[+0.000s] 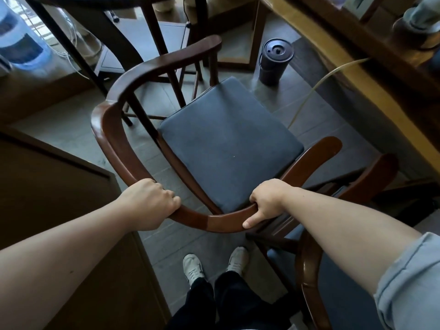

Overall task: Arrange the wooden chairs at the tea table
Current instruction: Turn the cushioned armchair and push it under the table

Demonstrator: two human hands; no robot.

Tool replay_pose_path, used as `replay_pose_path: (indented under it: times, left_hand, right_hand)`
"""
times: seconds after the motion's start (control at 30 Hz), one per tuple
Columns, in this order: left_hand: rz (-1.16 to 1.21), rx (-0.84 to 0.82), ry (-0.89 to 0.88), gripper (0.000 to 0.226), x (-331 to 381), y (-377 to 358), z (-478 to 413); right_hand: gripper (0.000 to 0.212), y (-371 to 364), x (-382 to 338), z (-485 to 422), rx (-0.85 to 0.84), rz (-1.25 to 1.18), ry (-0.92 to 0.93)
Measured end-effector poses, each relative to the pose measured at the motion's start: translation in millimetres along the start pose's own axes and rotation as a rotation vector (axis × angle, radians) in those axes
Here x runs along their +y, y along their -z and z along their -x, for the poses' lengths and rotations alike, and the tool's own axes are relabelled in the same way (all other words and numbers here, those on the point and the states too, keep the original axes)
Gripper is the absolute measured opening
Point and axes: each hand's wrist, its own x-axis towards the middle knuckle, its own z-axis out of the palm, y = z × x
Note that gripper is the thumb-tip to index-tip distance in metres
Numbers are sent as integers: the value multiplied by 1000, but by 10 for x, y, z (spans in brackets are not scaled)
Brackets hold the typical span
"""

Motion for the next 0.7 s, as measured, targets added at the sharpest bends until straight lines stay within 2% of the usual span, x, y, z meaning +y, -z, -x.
replay_pose_path:
  times: [0.1, 0.27, 0.7]
  left_hand:
    - [1, 17, -8, 14, 21, 8, -5]
    - [-14, 12, -51, 15, 66, 2, -56]
    - [-76, 16, -107, 14, 191, 361, -513]
  right_hand:
    - [103, -26, -5, 45, -13, -11, -10]
    - [115, -88, -22, 154, -63, -41, -33]
    - [89, -161, 255, 515, -132, -131, -167]
